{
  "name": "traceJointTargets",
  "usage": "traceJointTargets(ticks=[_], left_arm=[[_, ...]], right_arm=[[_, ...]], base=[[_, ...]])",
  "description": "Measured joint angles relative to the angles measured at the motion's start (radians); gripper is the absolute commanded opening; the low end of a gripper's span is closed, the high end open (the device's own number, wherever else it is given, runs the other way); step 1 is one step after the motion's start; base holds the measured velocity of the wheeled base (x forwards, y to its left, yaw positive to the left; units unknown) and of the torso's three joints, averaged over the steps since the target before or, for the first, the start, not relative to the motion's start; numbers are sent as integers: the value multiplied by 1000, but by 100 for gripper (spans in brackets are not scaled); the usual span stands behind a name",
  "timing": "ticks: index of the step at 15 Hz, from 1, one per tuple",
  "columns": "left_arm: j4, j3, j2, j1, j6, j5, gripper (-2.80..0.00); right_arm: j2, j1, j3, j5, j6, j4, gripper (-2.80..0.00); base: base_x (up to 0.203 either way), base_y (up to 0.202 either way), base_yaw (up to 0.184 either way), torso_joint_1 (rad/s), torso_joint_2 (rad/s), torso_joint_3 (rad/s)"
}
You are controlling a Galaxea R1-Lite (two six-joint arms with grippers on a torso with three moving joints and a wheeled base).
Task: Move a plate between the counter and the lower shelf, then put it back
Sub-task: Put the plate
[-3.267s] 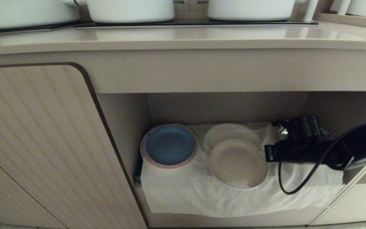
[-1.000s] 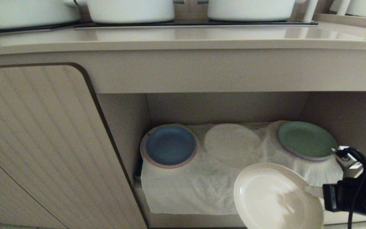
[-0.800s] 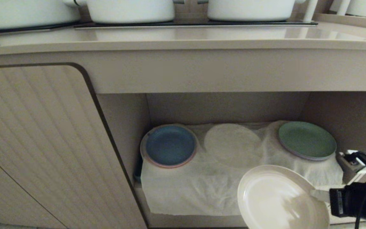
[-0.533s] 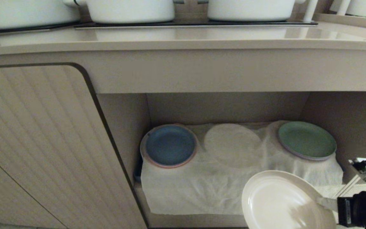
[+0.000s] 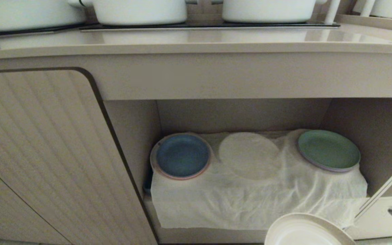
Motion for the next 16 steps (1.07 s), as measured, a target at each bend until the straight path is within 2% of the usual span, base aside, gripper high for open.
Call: traceJointTargets(ticks=[2, 16], left_arm=[[0, 0, 0, 0, 0, 0, -280], [0, 0, 0, 0, 0, 0, -280]], right_arm=[[-33, 1, 10, 1, 43, 29, -280], [-97, 3, 53, 1, 42, 32, -280]], base=[[0, 0, 0, 0, 0, 0], [0, 0, 0, 0, 0, 0]])
